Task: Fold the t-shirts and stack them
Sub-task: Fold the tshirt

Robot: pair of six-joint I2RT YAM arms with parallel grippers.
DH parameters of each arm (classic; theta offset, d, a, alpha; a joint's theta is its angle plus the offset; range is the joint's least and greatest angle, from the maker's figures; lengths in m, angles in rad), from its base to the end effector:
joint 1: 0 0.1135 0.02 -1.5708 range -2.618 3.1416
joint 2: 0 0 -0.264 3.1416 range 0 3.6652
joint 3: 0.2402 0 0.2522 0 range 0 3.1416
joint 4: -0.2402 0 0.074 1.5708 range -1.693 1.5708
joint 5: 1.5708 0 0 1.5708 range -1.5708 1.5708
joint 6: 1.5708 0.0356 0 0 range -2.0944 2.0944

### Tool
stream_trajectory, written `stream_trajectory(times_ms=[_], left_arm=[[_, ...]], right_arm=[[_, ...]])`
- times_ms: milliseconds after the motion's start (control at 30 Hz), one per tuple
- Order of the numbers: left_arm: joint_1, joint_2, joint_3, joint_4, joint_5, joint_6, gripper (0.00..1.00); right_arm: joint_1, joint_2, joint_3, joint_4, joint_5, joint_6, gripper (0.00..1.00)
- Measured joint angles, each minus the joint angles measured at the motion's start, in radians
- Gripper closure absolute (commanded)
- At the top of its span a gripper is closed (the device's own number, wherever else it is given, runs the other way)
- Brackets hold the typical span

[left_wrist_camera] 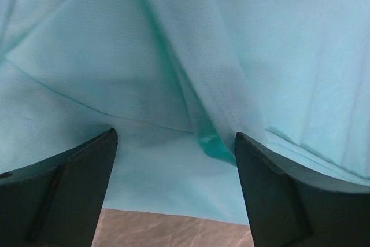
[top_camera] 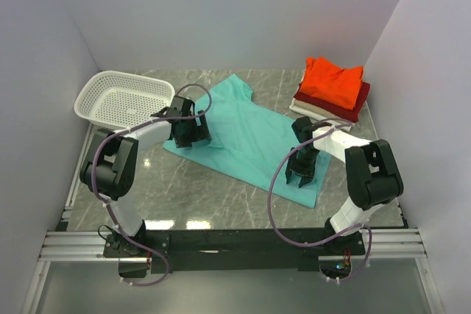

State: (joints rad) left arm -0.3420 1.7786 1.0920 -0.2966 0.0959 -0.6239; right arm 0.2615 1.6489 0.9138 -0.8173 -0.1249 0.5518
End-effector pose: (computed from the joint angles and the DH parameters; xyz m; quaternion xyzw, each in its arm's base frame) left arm 0.3405 -0.1248 0.1719 -0.1206 0.9485 -0.1750 0.2349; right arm 0.2544 0.0727 0.1476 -0.1438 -0.9876 -0.0609 0.0162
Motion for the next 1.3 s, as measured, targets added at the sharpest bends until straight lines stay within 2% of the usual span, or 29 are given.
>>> stream_trajectory(times_ms=[300, 633, 1000, 1300], left_arm=[[-0.090, -0.039, 0.019, -0.012, -0.006, -0.052, 0.12], [-0.100, -0.004, 0.048, -0.014, -0.006, -0.104, 0.12], [-0.126, 0.138, 0.246, -0.040, -0.014, -0.114, 0.14], [-0.132, 0.206, 0.338, -0.077, -0.028, -0.093, 0.15]], right_arm=[[0.000, -0.003, 0.002, -0.022, 0.002, -0.026, 0.46], [0.000, -0.002, 0.048, -0.051, 0.039, -0.073, 0.46], [0.000, 0.010, 0.081, -0.058, 0.044, -0.105, 0.46], [0.000, 0.010, 0.081, -0.058, 0.034, -0.108, 0.46]])
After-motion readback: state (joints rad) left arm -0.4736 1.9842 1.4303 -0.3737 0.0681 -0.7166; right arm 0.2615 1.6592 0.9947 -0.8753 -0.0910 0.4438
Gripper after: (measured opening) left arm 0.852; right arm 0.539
